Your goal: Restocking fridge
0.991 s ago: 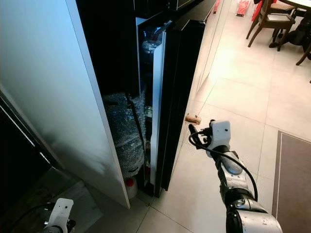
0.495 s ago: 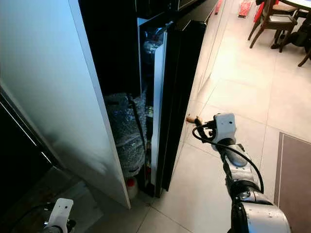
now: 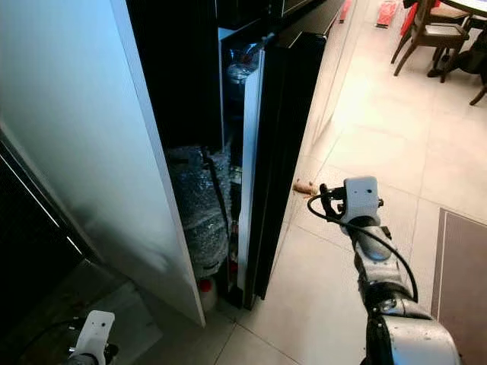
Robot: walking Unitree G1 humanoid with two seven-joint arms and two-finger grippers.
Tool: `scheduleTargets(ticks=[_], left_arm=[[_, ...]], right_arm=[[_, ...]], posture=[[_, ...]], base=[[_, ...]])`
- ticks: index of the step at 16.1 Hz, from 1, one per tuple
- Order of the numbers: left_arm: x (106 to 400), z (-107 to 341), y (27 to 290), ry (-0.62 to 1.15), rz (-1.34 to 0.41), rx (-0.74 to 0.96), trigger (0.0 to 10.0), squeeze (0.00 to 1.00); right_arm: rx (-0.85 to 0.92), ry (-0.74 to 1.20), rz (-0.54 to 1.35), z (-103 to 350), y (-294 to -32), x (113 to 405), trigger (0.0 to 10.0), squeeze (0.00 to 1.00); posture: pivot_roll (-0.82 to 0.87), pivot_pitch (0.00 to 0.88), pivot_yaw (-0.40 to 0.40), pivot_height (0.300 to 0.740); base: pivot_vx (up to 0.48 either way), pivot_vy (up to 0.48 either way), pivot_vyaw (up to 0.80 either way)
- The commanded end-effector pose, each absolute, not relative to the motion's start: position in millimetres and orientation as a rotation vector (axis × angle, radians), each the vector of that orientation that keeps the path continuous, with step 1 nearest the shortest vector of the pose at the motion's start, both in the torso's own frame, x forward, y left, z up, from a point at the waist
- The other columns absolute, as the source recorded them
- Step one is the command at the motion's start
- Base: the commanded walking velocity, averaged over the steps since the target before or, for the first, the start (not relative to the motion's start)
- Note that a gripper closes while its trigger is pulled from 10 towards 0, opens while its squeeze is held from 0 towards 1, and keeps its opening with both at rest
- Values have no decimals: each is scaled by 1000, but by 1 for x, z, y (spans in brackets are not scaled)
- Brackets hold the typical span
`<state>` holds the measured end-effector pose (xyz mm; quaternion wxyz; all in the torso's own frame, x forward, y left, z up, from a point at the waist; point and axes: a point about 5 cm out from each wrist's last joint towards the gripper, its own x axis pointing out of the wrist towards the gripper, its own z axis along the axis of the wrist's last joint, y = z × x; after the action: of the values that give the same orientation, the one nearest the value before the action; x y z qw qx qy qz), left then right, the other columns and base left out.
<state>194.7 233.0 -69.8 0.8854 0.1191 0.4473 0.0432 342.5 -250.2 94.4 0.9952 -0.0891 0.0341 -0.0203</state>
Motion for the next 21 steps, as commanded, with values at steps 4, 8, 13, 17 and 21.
scheduleTargets(ticks=[4, 8, 13, 17, 21], left_arm=[[193, -70, 234, 937, 102, 245, 10000, 0], [193, -70, 235, 932, 103, 245, 10000, 0], [193, -70, 235, 929, 102, 246, 10000, 0], [188, -73, 235, 935, 90, 269, 10000, 0], [173, -80, 230, 943, 119, 248, 10000, 0]], right_arm=[[-135, -80, -348, 88, -259, 322, 10000, 0], [-207, -204, -243, 102, -236, 327, 10000, 0], [-217, -318, -205, 126, -219, 338, 10000, 0], [-210, -249, -268, 108, -235, 326, 10000, 0], [-230, -217, -196, 91, -228, 312, 10000, 0]], posture=[[-5, 0, -23, 740], [-16, 0, -21, 740], [-18, 0, -21, 740], [-39, 0, -7, 740], [-27, 0, -37, 740]], base=[[0, 0, 0], [0, 0, 0], [0, 0, 0], [0, 0, 0], [0, 0, 0]])
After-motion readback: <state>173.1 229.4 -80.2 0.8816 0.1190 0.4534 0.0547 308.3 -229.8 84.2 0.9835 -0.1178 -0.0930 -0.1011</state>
